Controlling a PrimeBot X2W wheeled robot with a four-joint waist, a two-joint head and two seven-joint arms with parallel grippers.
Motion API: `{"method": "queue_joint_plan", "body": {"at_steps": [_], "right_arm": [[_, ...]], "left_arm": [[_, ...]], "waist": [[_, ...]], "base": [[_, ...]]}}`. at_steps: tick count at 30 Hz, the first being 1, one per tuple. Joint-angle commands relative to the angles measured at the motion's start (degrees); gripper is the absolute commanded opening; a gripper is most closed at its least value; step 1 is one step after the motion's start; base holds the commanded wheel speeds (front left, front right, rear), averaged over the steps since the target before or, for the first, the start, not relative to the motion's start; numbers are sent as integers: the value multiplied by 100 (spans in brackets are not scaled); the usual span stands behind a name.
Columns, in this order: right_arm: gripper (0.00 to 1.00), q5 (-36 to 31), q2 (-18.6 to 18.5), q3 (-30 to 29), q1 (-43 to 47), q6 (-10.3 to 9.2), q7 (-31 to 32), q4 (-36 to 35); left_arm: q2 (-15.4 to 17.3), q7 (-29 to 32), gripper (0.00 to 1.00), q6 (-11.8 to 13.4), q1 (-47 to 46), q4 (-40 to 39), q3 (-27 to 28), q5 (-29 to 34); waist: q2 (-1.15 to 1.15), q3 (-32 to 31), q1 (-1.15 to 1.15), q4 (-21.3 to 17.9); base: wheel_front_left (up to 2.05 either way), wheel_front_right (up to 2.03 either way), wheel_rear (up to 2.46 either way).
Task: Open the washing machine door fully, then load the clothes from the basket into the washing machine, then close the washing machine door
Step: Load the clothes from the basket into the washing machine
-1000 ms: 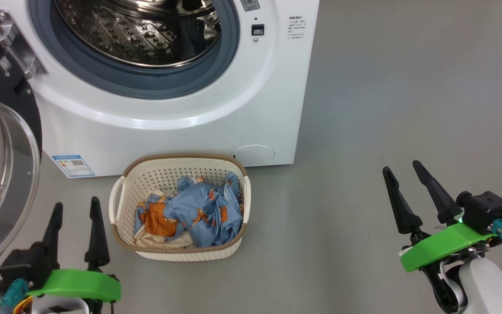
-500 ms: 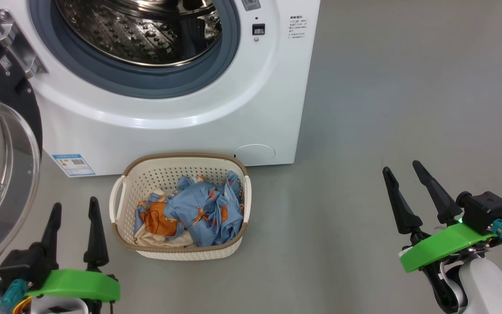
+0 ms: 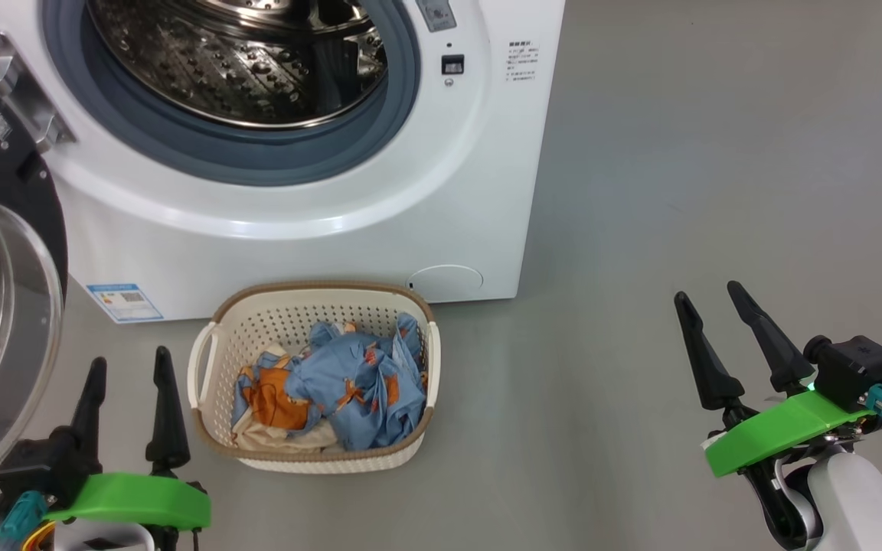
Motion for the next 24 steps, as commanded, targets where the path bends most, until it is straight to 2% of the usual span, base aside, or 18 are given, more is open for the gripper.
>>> {"method": "queue_joint_plan", "body": {"at_steps": [1,24], "right_arm": [[100,-35,-40,84,17,9,-69,-159],[100,-38,-16,59,12,9,-69,-174]], "left_arm": [[73,-36,100,-1,-86,-132,205,70],[45,-36,100,22,-86,-220,174,112]], "waist": [[0,7,0,2],[0,35,0,18]], "base": [[118,-118,0],[108,-108,0]]}}
